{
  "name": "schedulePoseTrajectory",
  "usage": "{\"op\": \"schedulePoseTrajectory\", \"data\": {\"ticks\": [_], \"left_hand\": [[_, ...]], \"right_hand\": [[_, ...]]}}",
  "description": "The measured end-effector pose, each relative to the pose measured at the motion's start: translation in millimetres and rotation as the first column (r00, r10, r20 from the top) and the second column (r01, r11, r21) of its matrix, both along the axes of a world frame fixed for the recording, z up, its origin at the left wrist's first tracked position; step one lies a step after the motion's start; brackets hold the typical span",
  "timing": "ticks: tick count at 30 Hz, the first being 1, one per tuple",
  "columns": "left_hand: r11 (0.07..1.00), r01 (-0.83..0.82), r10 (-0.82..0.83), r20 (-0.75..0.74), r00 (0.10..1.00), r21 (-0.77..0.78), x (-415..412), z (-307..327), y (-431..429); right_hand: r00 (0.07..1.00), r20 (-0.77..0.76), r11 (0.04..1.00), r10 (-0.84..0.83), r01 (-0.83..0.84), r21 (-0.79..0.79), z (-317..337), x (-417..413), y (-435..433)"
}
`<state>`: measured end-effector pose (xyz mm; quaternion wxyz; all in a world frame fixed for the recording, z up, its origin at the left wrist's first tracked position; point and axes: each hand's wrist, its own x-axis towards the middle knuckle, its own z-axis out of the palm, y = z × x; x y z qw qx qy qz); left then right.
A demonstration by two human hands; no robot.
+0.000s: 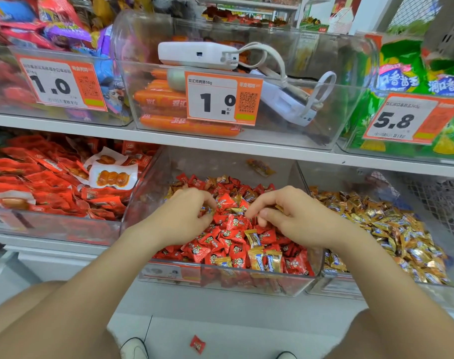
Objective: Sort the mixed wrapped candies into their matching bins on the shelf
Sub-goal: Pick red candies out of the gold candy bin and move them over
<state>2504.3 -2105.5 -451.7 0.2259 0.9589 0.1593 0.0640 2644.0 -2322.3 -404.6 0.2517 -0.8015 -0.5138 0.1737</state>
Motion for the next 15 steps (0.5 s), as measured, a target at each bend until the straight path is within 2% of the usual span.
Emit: {"op": "schedulePoseTrajectory", "data": {"ticks": [4, 9, 12, 15], "left_hand": [[1.0, 0.011, -0.012, -0.053, 0.999, -0.025, 3.7, -4.1, -3.8], [1.0, -0.014, 0.014, 0.038, 0.999, 0.006, 2.4, -1.9, -6.7], [1.0, 0.018, -0.02, 0.094, 0.995, 0.024, -1.4, 2.0, -9.3], [0.995, 0.099, -0.101, 0.106, 0.989, 0.025, -7.2, 9.5, -14.7]], "right_hand": [[0.998, 0.032, 0.989, 0.053, -0.048, -0.14, 3.0, -3.3, -6.2], [0.978, 0.15, 0.935, 0.148, -0.089, -0.343, -5.0, -7.2, -6.0], [0.978, 0.14, 0.945, 0.154, -0.104, -0.31, -8.2, -6.6, -5.2], [0.997, 0.031, 0.98, 0.064, -0.057, -0.19, -4.3, -3.7, -5.7]]}}
